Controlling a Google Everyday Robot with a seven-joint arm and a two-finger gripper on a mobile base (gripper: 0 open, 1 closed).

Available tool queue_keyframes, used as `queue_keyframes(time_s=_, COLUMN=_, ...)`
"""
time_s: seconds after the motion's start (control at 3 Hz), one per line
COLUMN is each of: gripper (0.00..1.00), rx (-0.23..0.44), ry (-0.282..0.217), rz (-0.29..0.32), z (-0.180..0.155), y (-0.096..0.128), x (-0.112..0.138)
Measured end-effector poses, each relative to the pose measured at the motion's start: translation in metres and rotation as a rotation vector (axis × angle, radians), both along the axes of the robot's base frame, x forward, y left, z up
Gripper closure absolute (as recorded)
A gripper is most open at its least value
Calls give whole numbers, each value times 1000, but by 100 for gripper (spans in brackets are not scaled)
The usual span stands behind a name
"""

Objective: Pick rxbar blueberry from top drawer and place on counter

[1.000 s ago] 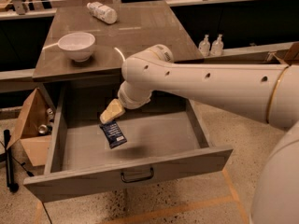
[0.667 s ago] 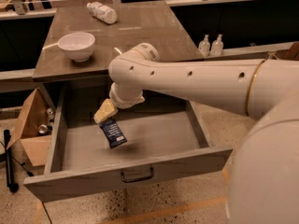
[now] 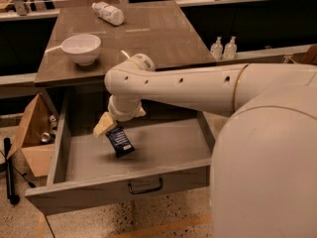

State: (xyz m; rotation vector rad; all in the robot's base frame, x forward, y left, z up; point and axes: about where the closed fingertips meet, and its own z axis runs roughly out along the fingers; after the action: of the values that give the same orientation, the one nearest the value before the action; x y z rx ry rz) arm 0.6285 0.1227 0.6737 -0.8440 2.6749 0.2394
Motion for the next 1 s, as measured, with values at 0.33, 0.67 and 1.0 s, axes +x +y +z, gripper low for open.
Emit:
queue_keyframes(time_s=0.33, gripper=0, rx=-23, ry=21, rz=17, z=-20, y=16, x=-3)
queue_keyframes(time_s=0.67, gripper=0, rx=-50, ry=40, rz=29, z=-39, y=28, x=-4)
queue_keyframes(time_s=1.0, gripper=0, rx=-73, ry=66, rz=24, z=-57, y=30, x=-4)
